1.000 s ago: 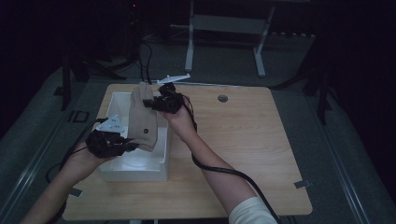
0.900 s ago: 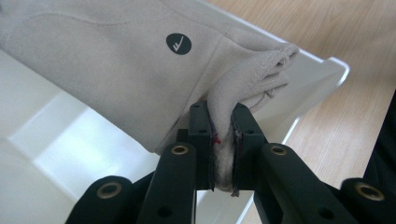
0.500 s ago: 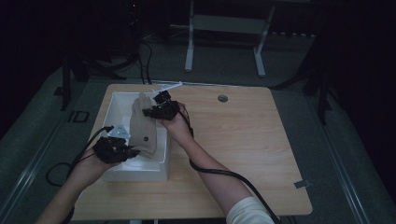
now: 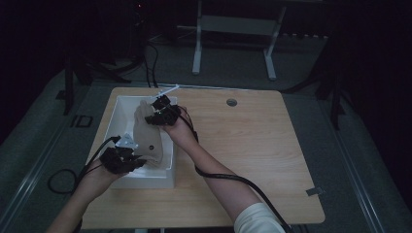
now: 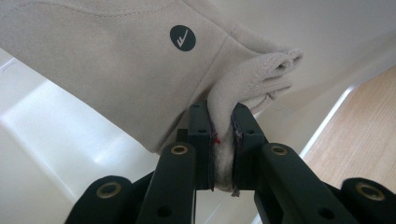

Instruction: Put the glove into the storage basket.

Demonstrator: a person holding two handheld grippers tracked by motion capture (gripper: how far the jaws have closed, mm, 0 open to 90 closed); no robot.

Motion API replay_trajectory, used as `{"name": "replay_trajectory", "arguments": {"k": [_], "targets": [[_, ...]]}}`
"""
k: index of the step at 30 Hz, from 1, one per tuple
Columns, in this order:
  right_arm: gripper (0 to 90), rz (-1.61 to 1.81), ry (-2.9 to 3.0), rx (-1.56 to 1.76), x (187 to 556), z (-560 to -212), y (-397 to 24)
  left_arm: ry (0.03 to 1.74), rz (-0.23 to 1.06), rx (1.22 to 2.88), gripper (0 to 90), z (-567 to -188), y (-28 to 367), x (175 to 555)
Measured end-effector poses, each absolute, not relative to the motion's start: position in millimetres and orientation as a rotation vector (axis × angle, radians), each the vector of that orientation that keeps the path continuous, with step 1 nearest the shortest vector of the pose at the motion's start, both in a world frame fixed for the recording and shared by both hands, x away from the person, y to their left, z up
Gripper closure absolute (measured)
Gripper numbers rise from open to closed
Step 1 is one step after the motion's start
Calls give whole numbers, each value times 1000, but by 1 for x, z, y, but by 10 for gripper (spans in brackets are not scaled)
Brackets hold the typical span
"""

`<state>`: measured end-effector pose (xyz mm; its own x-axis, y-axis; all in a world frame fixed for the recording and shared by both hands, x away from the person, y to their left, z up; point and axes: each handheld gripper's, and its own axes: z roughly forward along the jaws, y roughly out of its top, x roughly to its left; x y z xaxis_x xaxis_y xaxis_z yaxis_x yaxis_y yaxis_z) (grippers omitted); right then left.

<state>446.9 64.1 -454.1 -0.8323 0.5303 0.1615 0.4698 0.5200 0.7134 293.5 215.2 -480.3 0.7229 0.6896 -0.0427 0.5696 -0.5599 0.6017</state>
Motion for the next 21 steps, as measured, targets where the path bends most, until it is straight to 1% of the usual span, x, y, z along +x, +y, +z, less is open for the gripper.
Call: {"name": "replay_trajectory", "arguments": {"k": [1,2,3,4,6,8,9,10,11,12,14,15,16,18,21], "targets": [[695,1214,2677,880,447,-454,65,951,263,2327,785,-480,215,293],[534,1221,2638,902,447,-453,63,1009,229,2371,668,-494,209,299],[477,1234,2620,913,447,-452,62,1022,238,2383,619,-497,207,300],[470,1235,2608,918,447,-451,60,1029,261,2381,600,-498,205,300],[442,1253,2596,917,449,-449,55,1053,245,2336,516,-498,205,301],[420,1267,2597,913,449,-447,51,1056,262,2317,507,-496,204,300],[401,1269,2599,916,449,-446,49,1063,265,2301,471,-495,204,300],[391,1278,2600,914,449,-446,47,1074,269,2289,460,-493,203,300],[376,1294,2597,910,449,-445,45,1071,270,2271,431,-491,203,299],[358,1307,2593,912,449,-445,42,1086,274,2248,367,-489,203,299],[322,1339,2593,922,449,-444,38,1096,274,2193,302,-484,202,297],[292,1347,2596,925,449,-444,37,1100,268,2173,228,-482,202,296],[275,1355,2602,914,449,-444,35,1100,277,2168,174,-480,201,295],[218,1377,2611,897,448,-445,31,1098,307,2150,148,-477,200,294],[201,1423,2608,897,447,-444,27,1103,337,2100,148,-472,201,294]]}}
